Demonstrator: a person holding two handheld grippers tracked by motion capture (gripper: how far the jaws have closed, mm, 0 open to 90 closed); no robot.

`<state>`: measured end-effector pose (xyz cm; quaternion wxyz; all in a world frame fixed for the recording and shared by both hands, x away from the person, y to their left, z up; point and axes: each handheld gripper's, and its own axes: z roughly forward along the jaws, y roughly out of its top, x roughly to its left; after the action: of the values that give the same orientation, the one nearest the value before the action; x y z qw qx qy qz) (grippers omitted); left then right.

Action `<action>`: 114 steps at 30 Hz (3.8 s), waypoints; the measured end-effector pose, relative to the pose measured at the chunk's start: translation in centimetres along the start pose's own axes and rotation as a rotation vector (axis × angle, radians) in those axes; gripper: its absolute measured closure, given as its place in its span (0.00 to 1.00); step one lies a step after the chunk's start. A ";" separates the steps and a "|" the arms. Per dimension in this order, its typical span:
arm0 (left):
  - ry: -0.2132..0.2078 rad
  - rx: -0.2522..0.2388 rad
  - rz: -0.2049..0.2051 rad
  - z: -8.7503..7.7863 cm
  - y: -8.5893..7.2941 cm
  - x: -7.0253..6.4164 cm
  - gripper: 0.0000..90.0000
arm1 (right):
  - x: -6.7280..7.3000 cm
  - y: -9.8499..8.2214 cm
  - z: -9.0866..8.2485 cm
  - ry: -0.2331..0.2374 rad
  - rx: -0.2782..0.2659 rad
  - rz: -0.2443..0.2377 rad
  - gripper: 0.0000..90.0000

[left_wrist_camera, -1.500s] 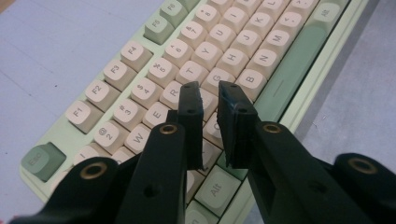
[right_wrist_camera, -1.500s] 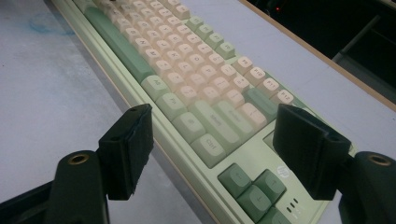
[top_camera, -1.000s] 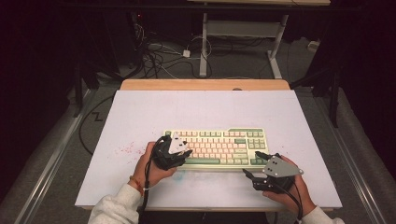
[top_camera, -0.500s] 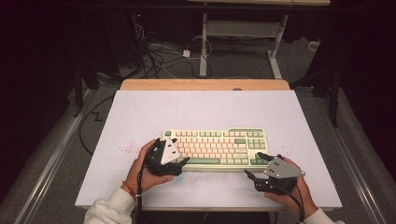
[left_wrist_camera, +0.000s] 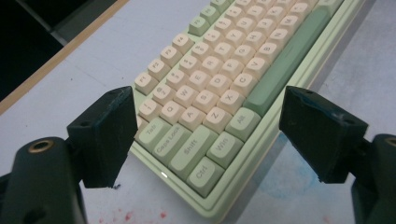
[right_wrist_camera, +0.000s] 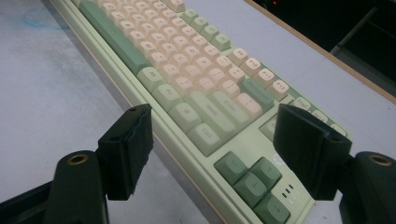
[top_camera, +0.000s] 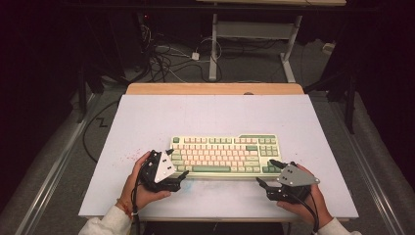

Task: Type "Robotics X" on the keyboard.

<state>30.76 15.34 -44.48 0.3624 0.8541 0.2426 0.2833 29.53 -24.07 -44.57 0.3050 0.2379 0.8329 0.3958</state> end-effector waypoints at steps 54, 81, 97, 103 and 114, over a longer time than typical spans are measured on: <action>-0.196 0.107 -0.121 4.8 2.8 2.5 0.96 | 0.5 -0.4 0.1 0.007 0.034 -0.028 0.32; -0.170 0.186 -0.067 6.9 3.0 2.3 0.97 | 0.8 -0.4 0.4 0.018 0.057 -0.058 0.34; -0.129 0.108 -0.058 4.9 3.9 2.6 0.88 | 0.7 -0.3 0.0 0.004 0.036 -0.057 0.34; -0.110 0.080 -0.046 4.3 4.1 2.5 0.79 | 0.7 -0.2 0.0 0.002 0.034 -0.059 0.34; -0.069 0.029 -0.050 4.1 4.0 2.1 0.43 | 0.6 -0.3 0.0 0.000 0.039 -0.057 0.34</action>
<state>35.80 12.25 -43.17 0.3650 0.8622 0.2552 0.2413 29.04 -23.82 -44.97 0.3114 0.2201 0.8469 0.3706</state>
